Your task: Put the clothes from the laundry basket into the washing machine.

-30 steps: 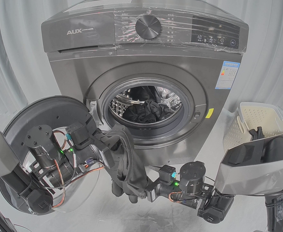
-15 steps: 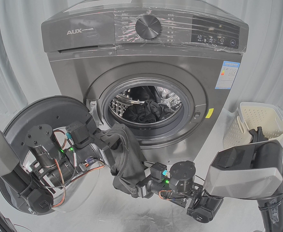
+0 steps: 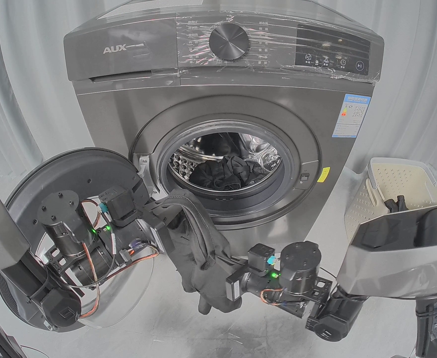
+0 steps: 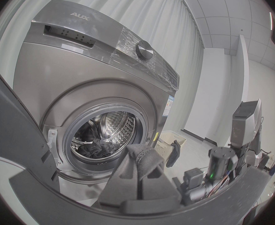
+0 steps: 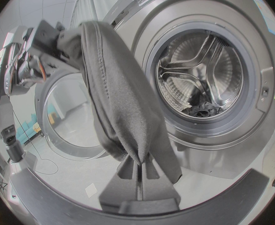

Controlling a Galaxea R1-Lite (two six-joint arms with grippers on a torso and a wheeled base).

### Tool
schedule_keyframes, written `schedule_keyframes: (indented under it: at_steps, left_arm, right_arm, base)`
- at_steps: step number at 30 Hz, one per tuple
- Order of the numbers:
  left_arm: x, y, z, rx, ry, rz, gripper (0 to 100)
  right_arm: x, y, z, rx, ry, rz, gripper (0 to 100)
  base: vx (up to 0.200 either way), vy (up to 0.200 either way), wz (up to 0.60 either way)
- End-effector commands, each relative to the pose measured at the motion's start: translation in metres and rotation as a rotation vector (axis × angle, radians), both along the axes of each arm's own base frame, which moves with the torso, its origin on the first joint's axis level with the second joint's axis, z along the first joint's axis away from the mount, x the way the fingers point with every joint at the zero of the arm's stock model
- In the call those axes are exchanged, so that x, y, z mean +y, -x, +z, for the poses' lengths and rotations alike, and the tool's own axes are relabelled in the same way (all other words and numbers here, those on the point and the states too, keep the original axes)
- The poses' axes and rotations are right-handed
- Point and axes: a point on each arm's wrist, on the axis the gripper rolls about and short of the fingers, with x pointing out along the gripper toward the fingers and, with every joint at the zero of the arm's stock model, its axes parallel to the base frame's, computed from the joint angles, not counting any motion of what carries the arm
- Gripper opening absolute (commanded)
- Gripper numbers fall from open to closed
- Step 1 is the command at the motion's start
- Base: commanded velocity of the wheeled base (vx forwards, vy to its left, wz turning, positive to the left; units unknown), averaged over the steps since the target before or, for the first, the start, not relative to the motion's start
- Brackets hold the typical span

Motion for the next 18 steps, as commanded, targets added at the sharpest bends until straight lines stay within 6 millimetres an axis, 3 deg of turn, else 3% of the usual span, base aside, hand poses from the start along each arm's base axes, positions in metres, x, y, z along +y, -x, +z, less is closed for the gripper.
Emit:
schedule_keyframes:
  at_steps: [1,10,18]
  left_arm:
    - [0.007,-0.003,0.0,0.002,0.0,0.025,0]
    - [0.009,0.001,0.008,-0.023,0.012,0.023,0]
    - [0.015,0.018,0.026,-0.074,0.039,-0.001,0]
  right_arm:
    - [-0.047,0.008,0.044,-0.037,-0.032,-0.079,0]
    - [-0.105,0.006,0.076,-0.087,-0.067,-0.215,0]
    - [-0.118,0.012,0.117,-0.197,-0.186,-0.233,0]
  base:
    - [0.0,0.0,0.0]
    - [0.0,0.0,0.0]
    - [0.0,0.0,0.0]
